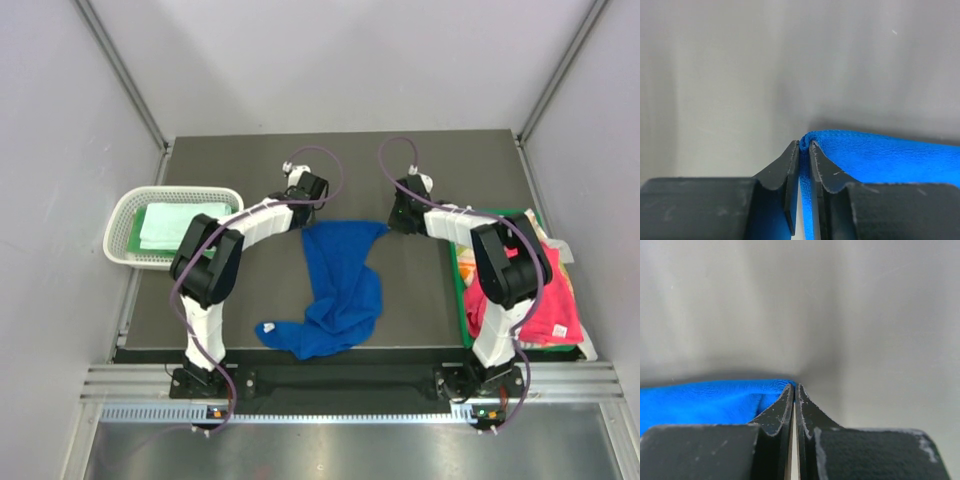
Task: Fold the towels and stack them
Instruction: Flatten out the crumpled towel
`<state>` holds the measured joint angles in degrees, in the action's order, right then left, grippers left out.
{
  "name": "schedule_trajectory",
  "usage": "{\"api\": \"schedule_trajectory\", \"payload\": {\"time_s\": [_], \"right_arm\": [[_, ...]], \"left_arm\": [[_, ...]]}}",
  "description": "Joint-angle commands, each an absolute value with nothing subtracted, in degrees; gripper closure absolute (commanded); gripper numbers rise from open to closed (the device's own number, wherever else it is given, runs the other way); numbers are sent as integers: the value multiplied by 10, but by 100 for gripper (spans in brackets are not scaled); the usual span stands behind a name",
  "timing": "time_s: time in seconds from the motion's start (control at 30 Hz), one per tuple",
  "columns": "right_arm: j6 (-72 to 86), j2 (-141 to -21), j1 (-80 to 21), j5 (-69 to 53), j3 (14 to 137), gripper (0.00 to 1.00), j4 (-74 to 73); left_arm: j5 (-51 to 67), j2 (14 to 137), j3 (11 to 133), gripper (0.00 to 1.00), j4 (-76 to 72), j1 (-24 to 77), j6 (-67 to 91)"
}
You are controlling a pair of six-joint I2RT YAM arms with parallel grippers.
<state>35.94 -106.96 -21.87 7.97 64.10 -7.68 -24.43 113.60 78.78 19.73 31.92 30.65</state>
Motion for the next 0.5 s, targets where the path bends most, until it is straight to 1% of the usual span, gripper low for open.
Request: {"api": "schedule_trajectory", "payload": {"time_s": [0.0,0.13,0.17,0.23,0.3,0.37,0.47], "right_arm": [[338,-1028,-211,102,641,100,-88],[327,-1013,-211,119,641,100,-95],[323,-1013,-210,120,642,100,-98],[319,-1016,-211,116,648,100,-103],[318,-1021,-211,111,652,100,-105],[317,-1023,-211,111,653,100,-104],[315,-1026,-210,107,656,100,-105]], "left_arm": [[-225,1099,779,82,183,298,301],[-207,1083,759,81,171,285,299],[-204,1080,755,80,171,280,299],[-191,1074,744,70,163,273,298],[-185,1071,738,69,163,266,300],[-182,1064,737,66,164,260,299],[-164,1053,737,65,161,258,296]]}}
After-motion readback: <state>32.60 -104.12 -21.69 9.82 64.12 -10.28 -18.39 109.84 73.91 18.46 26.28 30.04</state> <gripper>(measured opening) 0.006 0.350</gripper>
